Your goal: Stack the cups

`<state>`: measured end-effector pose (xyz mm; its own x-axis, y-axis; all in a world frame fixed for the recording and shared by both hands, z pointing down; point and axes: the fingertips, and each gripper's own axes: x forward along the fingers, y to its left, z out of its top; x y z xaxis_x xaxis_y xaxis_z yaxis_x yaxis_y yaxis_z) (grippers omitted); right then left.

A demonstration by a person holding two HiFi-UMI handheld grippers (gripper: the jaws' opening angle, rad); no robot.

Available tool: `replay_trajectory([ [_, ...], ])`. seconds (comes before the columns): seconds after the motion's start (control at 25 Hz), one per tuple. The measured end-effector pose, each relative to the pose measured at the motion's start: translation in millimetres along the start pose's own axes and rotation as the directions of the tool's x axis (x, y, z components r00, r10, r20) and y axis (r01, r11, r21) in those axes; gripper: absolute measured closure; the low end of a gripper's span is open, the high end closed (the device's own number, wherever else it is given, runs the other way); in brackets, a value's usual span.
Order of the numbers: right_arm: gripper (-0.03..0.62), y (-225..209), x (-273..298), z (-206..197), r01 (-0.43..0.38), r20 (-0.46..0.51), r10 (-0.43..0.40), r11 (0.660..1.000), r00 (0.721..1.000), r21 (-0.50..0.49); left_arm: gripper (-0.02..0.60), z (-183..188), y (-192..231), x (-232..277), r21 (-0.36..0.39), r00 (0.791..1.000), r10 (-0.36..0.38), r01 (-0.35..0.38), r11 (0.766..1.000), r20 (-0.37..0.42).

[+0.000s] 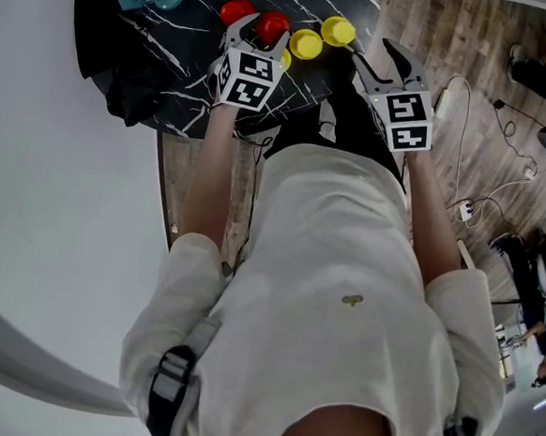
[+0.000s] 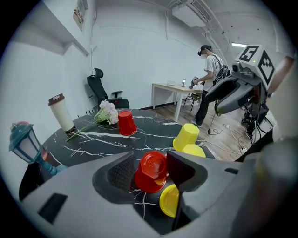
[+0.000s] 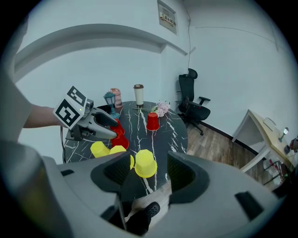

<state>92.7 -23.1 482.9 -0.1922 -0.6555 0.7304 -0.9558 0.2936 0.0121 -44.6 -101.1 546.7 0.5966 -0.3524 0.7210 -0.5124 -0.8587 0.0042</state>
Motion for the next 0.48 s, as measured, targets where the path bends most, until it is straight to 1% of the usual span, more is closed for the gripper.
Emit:
replay_trajectory([
  [0.24,0.341,-0.5,1.5,0.6,0.001,-0.002,-0.001,1.000,1.000,0.000,0.371,-6.8,-4.8,4.1,0.006,0.999,-0.026,0.026,1.000,-0.027],
  [0.48,0.342,0.2,0.9,2.2,-0.001,0.001,0.001,1.000,1.000,0.000,0.370,-16.6,-2.8,9.9,0.014,0.997,-0.010,0.011,1.000,-0.073],
])
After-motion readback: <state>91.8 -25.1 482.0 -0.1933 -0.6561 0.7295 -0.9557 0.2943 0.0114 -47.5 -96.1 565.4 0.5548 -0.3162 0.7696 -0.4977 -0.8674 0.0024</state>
